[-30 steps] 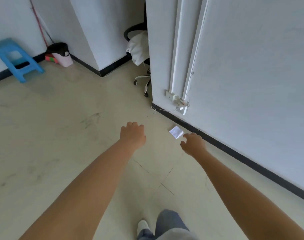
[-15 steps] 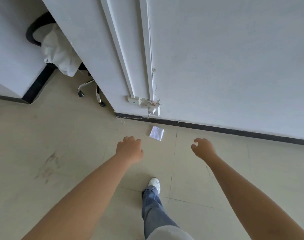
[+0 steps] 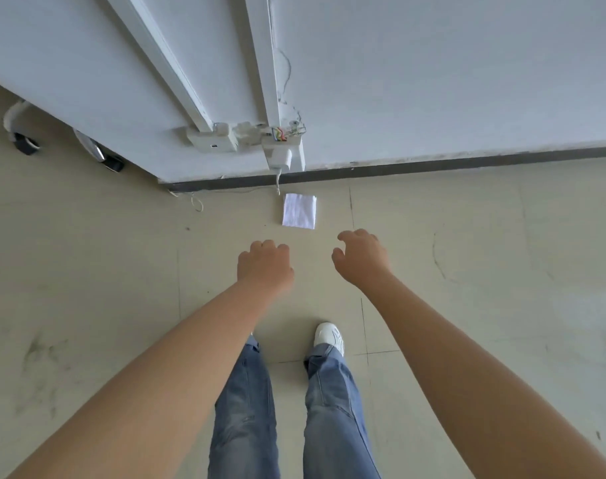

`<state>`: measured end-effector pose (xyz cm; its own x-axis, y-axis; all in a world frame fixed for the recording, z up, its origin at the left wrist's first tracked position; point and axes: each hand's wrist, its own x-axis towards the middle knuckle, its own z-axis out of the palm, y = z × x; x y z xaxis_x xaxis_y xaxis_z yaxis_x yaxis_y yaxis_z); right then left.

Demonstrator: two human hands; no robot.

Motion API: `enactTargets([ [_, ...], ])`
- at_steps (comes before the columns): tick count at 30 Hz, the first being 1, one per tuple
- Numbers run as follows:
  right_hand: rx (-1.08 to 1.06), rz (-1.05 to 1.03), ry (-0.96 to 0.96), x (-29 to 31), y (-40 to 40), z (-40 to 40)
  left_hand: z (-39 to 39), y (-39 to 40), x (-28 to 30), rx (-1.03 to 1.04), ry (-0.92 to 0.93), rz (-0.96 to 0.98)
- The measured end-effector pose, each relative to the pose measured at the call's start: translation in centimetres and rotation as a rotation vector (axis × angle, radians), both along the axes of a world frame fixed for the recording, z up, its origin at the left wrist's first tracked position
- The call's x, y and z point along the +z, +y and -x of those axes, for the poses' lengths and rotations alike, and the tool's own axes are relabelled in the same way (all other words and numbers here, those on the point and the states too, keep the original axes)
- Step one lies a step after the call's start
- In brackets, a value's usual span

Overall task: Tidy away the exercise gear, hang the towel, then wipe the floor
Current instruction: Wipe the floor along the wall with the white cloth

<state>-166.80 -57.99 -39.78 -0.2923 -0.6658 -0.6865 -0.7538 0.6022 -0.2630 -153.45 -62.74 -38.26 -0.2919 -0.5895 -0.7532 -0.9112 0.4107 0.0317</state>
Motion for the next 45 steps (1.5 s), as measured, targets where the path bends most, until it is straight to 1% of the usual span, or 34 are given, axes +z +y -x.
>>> enactTargets([
  [4, -0.073, -0.025, 0.020, -10.8, -1.1, -0.7, -0.3, -1.5, -11.5, -0.027, 0.029, -0.026],
  [9, -0.045, -0.023, 0.038, -26.0, -2.8, -0.9, -0.7, -4.4, -27.0, -0.079, 0.040, 0.032],
  [12, -0.091, 0.023, 0.037, -34.0, -4.9, -0.5, -0.7, -6.8, -35.1, -0.060, 0.055, 0.087],
  [16, -0.148, 0.089, 0.046, -42.0, -8.1, 0.0, -0.4, -9.4, -43.0, -0.057, 0.128, 0.165],
  [19, -0.186, 0.110, 0.077, -45.4, -9.3, -0.4, 0.2, -10.6, -46.3, -0.055, 0.165, 0.226],
  [24, -0.210, 0.132, 0.074, -47.0, -9.3, -0.6, 0.9, -11.2, -48.7, -0.175, 0.127, 0.266],
  [28, -0.305, 0.136, -0.039, -46.2, -9.2, -0.4, 1.6, -11.6, -49.3, -0.225, 0.152, 0.281],
  [30, -0.400, 0.154, -0.114, -45.6, -9.2, 0.3, 2.3, -11.6, -48.9, -0.239, 0.176, 0.272],
  [32, -0.517, 0.184, -0.180, -44.6, -8.8, 1.7, 3.4, -11.4, -48.4, -0.230, 0.257, 0.239],
  [36, -0.767, 0.219, -0.185, -41.2, -6.3, 5.9, 7.0, -10.2, -45.9, -0.242, 0.425, 0.174],
  [38, -0.892, 0.238, -0.157, -39.1, -4.2, 7.9, 9.2, -9.0, -44.3, -0.263, 0.511, 0.092],
  [40, -0.975, 0.253, -0.089, -36.8, -1.7, 9.2, 11.5, -7.6, -42.7, -0.185, 0.580, -0.100],
  [42, -1.004, 0.258, 0.002, -34.1, 0.8, 10.3, 14.1, -6.1, -40.5, -0.035, 0.633, -0.321],
  [43, -1.019, 0.256, 0.041, -32.6, 2.1, 10.6, 15.2, -5.4, -39.2, 0.012, 0.662, -0.390],
  [45, -1.037, 0.248, 0.127, -29.6, 4.5, 11.3, 17.2, -3.8, -36.4, 0.007, 0.726, -0.454],
])
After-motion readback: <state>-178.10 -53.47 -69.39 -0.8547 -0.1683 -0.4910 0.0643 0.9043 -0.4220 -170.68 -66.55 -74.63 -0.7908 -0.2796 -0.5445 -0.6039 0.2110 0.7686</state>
